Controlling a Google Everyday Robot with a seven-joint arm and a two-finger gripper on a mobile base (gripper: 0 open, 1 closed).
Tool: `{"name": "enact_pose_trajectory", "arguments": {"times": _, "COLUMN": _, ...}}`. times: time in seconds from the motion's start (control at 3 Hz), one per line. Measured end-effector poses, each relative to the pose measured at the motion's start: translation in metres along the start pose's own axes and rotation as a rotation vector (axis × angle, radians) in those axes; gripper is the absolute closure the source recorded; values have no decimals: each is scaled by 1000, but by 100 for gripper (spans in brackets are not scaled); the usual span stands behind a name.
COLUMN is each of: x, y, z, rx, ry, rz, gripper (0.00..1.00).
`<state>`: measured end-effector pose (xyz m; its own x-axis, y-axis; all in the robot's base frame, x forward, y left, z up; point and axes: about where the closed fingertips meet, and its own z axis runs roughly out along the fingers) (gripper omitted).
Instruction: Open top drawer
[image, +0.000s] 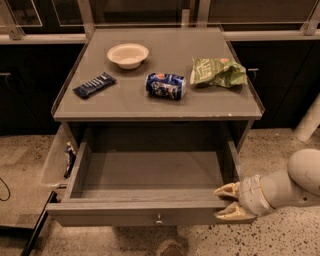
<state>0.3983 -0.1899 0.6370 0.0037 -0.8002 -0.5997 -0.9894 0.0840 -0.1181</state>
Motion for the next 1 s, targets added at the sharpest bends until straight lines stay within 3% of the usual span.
{"name": "enact_pose_trajectory", "arguments": {"times": 1.0, "x": 0, "y": 0, "z": 1, "rx": -7, "ry": 0, "rz": 2, "gripper": 14}}
